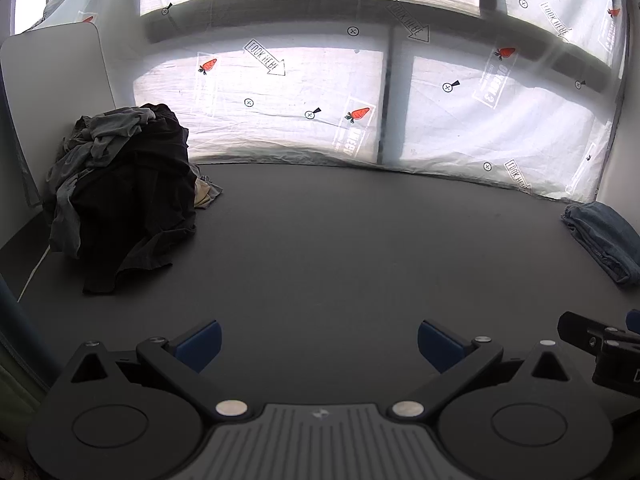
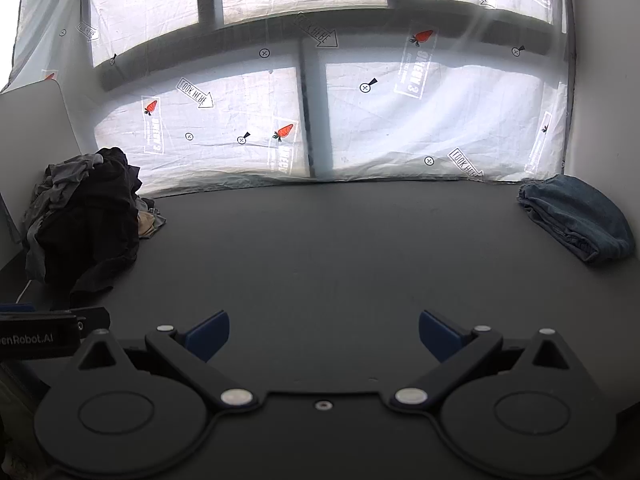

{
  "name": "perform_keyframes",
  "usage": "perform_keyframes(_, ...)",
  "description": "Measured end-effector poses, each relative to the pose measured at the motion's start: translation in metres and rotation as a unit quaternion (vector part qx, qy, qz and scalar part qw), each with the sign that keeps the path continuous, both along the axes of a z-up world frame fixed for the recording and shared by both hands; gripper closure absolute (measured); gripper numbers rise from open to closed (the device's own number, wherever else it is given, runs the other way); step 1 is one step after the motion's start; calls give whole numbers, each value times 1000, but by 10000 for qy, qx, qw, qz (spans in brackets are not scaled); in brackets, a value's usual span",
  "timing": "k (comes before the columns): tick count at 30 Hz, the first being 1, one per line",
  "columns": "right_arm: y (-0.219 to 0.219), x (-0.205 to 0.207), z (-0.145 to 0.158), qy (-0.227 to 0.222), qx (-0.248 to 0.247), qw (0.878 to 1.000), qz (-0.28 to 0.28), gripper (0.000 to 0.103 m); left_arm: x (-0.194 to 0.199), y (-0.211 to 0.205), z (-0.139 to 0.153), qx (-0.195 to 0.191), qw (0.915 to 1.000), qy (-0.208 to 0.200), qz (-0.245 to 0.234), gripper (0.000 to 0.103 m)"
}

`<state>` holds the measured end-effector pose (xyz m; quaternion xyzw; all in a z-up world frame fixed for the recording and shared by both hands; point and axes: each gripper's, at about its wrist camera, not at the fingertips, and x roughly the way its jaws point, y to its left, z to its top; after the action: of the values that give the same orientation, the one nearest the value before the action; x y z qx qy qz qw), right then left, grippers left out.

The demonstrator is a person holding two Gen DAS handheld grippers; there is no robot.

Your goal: Fold clothes

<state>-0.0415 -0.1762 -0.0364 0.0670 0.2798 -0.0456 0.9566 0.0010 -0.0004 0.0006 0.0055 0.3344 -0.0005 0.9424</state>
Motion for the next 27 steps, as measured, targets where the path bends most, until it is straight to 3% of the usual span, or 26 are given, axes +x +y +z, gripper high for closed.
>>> perform_keyframes(27,6,2,-4,-71,-159,9998,-97,1,-2,21,-12,-55,9998,-119,-133,0)
